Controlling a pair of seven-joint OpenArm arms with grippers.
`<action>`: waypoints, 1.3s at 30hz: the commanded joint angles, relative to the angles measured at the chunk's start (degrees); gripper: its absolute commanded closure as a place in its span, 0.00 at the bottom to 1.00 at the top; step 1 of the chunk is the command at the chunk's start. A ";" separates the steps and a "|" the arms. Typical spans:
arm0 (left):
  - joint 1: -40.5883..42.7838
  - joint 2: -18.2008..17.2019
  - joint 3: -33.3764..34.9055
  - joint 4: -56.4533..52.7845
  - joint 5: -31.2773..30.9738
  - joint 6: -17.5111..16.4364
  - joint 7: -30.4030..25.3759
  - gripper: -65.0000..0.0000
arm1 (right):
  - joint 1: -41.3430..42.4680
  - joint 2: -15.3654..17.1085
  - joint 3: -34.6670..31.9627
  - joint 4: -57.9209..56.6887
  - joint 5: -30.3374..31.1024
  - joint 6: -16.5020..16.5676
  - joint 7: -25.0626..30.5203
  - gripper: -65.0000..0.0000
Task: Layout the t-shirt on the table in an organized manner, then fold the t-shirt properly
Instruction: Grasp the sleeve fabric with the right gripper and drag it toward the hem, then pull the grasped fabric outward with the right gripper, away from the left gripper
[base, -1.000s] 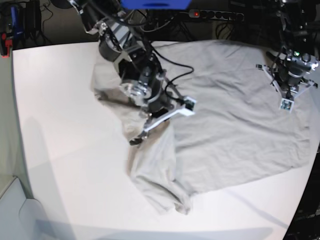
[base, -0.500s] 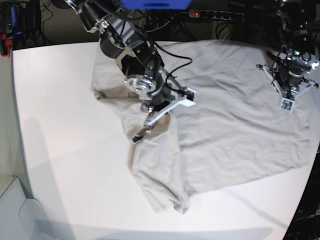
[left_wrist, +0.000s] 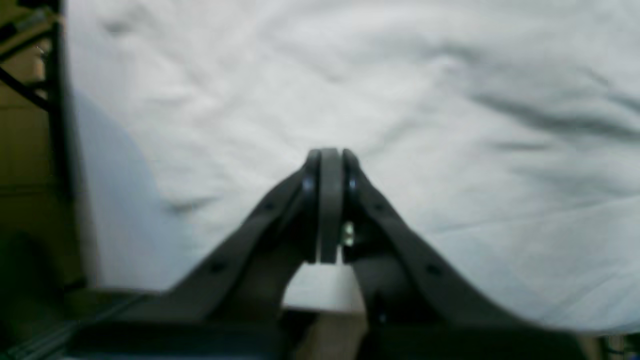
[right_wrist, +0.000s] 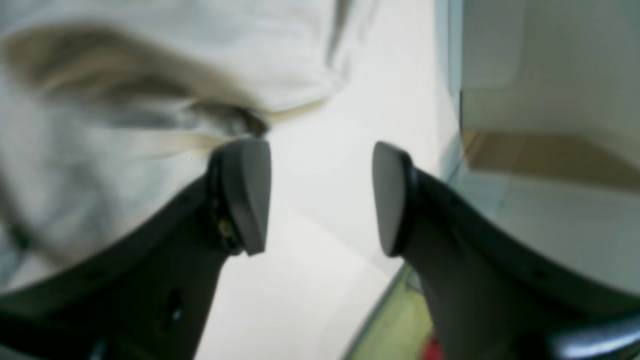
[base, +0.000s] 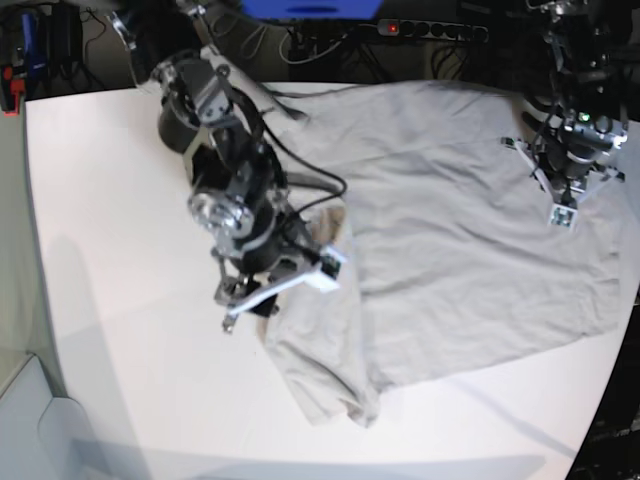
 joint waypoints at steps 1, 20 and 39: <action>-0.46 -0.72 -0.02 -0.07 -0.12 0.18 -0.93 1.00 | 3.32 -1.13 2.04 -1.12 2.05 -0.32 1.17 0.53; -0.72 -0.72 -0.28 -10.45 6.47 0.26 -6.82 1.00 | 31.36 -7.98 16.45 -57.30 9.69 -0.32 21.12 1.00; -0.46 -8.19 -5.21 -18.53 6.21 0.26 -11.30 1.00 | 34.96 -1.74 22.43 -78.40 9.61 -0.32 40.38 1.00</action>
